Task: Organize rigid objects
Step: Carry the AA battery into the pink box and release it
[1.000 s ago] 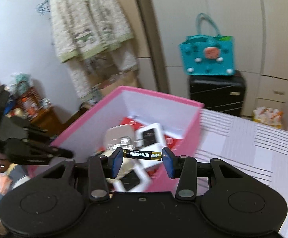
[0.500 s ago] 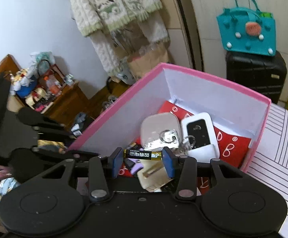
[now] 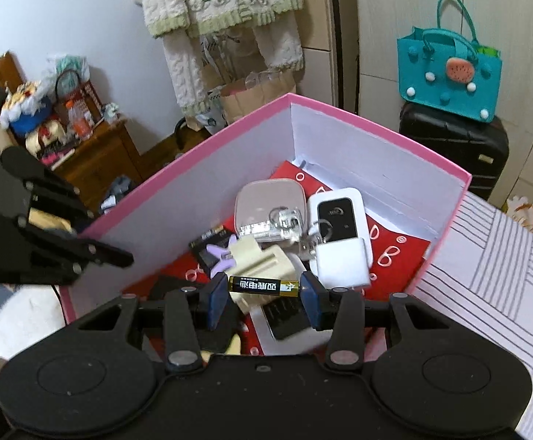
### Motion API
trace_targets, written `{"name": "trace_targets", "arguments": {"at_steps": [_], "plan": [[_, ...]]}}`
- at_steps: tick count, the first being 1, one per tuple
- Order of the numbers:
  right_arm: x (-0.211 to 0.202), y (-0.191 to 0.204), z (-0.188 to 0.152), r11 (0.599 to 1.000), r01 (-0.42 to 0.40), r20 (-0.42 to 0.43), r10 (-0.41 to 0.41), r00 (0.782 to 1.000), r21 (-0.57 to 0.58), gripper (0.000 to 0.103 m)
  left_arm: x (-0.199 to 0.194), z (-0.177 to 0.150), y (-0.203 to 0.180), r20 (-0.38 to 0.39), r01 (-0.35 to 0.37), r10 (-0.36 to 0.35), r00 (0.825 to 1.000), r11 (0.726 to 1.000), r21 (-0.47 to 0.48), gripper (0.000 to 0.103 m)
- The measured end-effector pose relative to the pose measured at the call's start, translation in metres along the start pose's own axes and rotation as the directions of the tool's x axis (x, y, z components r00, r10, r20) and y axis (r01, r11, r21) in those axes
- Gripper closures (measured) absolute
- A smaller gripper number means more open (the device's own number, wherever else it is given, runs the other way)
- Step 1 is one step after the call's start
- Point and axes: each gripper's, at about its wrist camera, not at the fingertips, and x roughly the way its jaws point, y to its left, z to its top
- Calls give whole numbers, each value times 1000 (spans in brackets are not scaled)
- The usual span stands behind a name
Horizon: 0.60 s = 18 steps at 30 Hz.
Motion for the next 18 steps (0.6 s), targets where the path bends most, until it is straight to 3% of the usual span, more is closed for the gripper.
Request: {"name": "trace_targets", "arguments": {"at_steps": [18], "plan": [[4,9,-13,978,83,-19,-88,996,-189,55,-6,-11,-2,25,-1,2,1000,999,-37,92]]}}
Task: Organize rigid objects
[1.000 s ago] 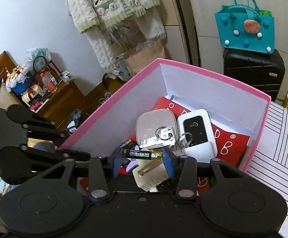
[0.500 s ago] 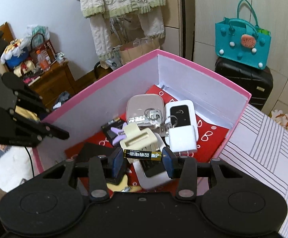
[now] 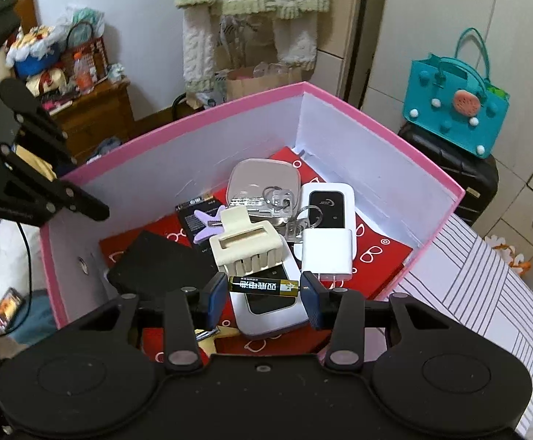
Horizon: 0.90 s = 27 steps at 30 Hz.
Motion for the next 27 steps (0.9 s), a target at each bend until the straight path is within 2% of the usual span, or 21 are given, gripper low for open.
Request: {"name": "trace_targets", "arguments": {"at_steps": [3,5,11,14,24,27], "plan": [[8,-2,3,1000,6,-5,-6,1000,8,54,-1,-1,0,4,-1,1,1000,1000,-8,92],[6,-4,5,999,24,10,-24,1000,32,48,-1,-2,-1,8,-6,6,1000,1000,-8,92],[-28,-21,0,983,-28,121,6,993,181,44,-2,-3,0,15,-6,7,1000,1000,-15,92],[-43,-22,-5,975,-28,150,-6,989,222,43,-2,-3,0,17,-7,7,1000,1000,-19,92],[-68,-12,-4,976,24,141,-56,988,216,41,-2,-3,-2,13,-27,27,1000,999,-44,91],[-80,-10,-1,978,24,152,-57,987,206,32,-6,-3,-6,14,-41,42,999,998,-41,90]]}}
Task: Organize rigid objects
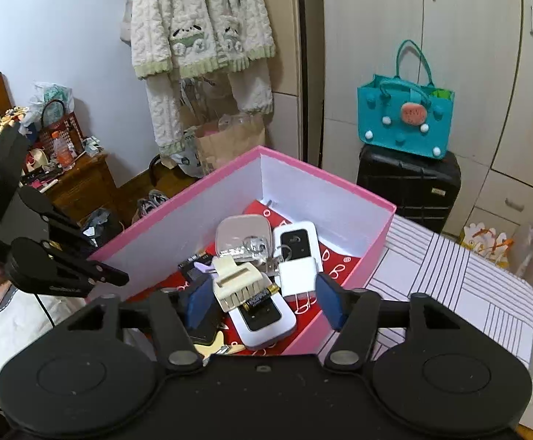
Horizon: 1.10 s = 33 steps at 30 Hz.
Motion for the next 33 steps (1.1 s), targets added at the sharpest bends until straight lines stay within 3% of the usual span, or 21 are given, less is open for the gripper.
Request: {"name": "trace_targets", "arguments": {"at_steps": [2,4,6,10,17,24,27,30,33], "plan": [[-6,1,0,1000,1,-2,-1,1000,4,32,-6,-1,-1,11,-2,2,1000,1000,-7,90],[-8,3,-3,1000,27,-14,-27,1000,1,22,-13,-3,-2,31,-4,5,999,1000,-17,89],[-8,5,-7,994,105,-29,-105,994,7,15,-22,-5,-4,64,-21,23,998,999,-25,89],[-3,14,-7,950,310,-58,-311,949,-27,11,-42,-6,-13,171,-67,72,983,997,-32,88],[-31,9,-21,955,292,39,-295,955,53,11,-70,-16,-33,285,21,-9,958,999,-37,85],[-48,6,-40,903,414,83,-424,902,113,11,-58,-27,-66,318,89,-66,946,994,-58,84],[-65,3,-54,900,410,96,-426,900,150,11,-60,-31,-77,354,82,-50,934,994,-74,83],[-82,-4,-69,884,409,97,-439,893,227,11,-64,-37,-87,393,69,-27,919,993,-92,73],[-96,-1,-85,846,462,135,-507,851,268,11,-67,-46,-96,424,69,-15,906,991,-112,72]]}}
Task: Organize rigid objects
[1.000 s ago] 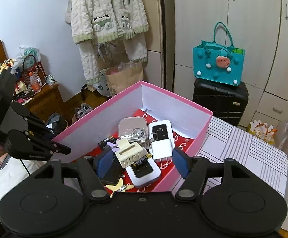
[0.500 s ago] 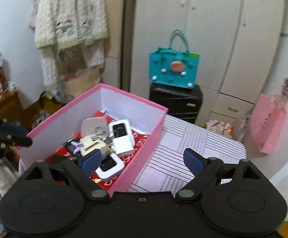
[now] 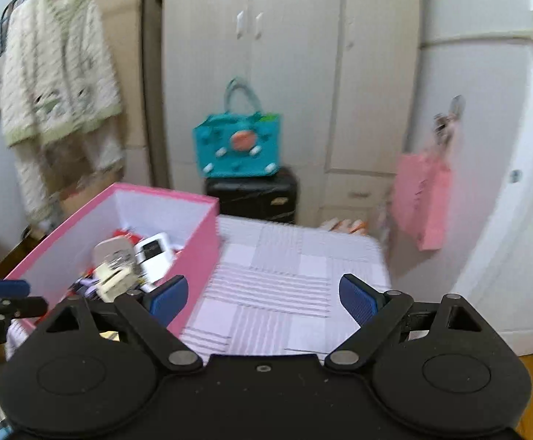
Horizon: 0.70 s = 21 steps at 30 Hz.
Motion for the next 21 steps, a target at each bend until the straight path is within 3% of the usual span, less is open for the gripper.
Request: {"name": "trace_targets", "arguments": {"at_steps": [3,8,12,21], "plan": [[-16,2,-13,999,35,47,-35,998,0,11,-10,-12,-7,37,-2,4,999,999,-36,70],[-32,9,-39,1000,24,78,-24,997,0,11,-31,-36,-21,99,17,-12,995,998,-53,62],[-35,3,-55,998,-18,74,13,997,67,11,-38,-49,-29,128,-36,43,991,998,-59,61],[-29,14,-81,999,-39,85,39,996,-2,8,-13,-64,-38,106,-69,77,991,995,-73,54]]}}
